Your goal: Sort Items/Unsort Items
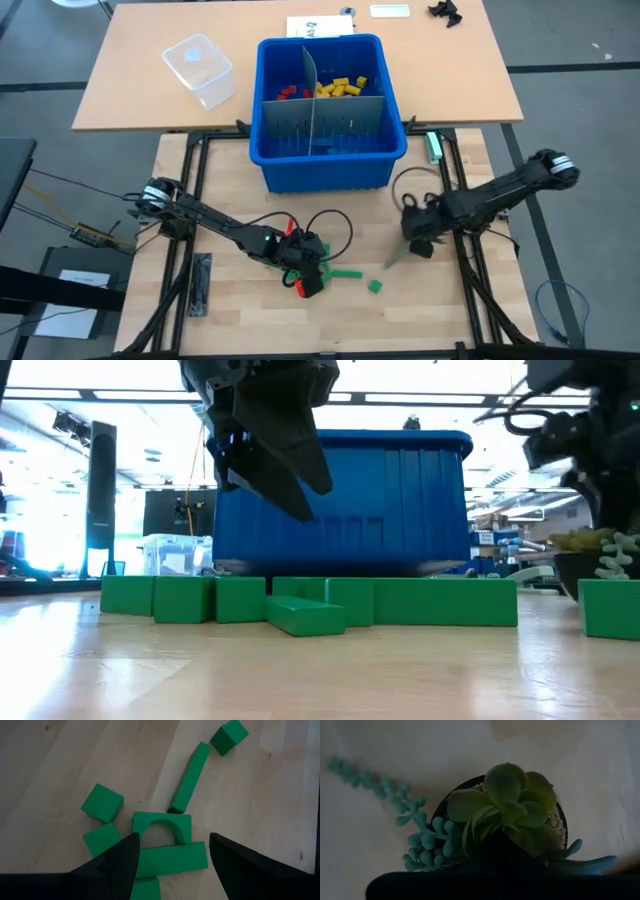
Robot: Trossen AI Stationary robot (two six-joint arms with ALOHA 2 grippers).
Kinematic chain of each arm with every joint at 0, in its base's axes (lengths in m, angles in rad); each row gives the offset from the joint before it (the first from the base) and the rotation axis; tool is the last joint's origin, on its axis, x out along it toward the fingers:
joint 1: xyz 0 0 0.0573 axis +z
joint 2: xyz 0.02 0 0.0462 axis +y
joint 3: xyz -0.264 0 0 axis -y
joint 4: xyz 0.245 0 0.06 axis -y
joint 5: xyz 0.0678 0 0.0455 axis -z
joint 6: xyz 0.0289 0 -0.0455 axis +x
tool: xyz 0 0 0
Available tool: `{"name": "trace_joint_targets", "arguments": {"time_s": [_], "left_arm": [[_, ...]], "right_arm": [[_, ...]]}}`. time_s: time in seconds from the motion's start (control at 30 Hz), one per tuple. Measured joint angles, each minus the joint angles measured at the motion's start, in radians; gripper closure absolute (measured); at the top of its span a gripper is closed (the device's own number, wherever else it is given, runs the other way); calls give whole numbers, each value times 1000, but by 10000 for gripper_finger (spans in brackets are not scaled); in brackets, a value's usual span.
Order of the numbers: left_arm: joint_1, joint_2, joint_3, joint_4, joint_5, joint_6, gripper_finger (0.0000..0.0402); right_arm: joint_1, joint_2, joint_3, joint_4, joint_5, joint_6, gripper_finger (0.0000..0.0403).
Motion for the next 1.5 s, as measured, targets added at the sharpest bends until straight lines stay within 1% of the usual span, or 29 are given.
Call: {"name": "trace_joint_targets", "arguments": {"time_s": [0.1,0.2,0.3,0.47,0.6,0.8,0.83,0.9,1.03,1.1,1.17,1.23,1.3,1.33,1.5], "left_arm": [[0,0,0,12,-2,0,154],[0,0,0,12,-2,7,154],[0,0,0,11,-3,11,154],[0,-2,0,11,-18,16,154],[-4,-43,9,5,-39,63,154],[-6,-169,34,12,-54,169,154],[-5,-186,36,8,-55,183,154],[-5,-220,38,11,-61,220,154],[-5,-256,38,9,-111,246,154],[-5,-257,38,4,-122,250,154],[-5,-260,38,-17,-116,249,154],[-5,-271,38,-61,-106,249,154],[-5,-287,38,-106,-108,244,154],[-5,-294,38,-125,-113,236,154],[-5,-306,38,-160,-140,226,154]], "right_arm": [[-31,-79,-38,-51,24,70,403],[-61,-119,-42,-118,47,118,403],[-91,-127,-43,-196,45,138,403],[-103,-111,-23,-181,46,137,403],[-92,-112,43,-147,46,133,402],[-86,-114,216,-125,31,71,400],[-84,-115,237,-94,31,53,399],[-66,-115,257,29,31,-8,398],[0,-82,242,426,20,-179,399],[36,-39,217,624,8,-244,400],[71,18,192,819,-12,-256,400],[91,91,188,963,-55,-255,394],[100,173,196,999,-123,-258,379],[104,220,203,998,-137,-258,370],[130,419,263,914,-130,-309,303]]}}
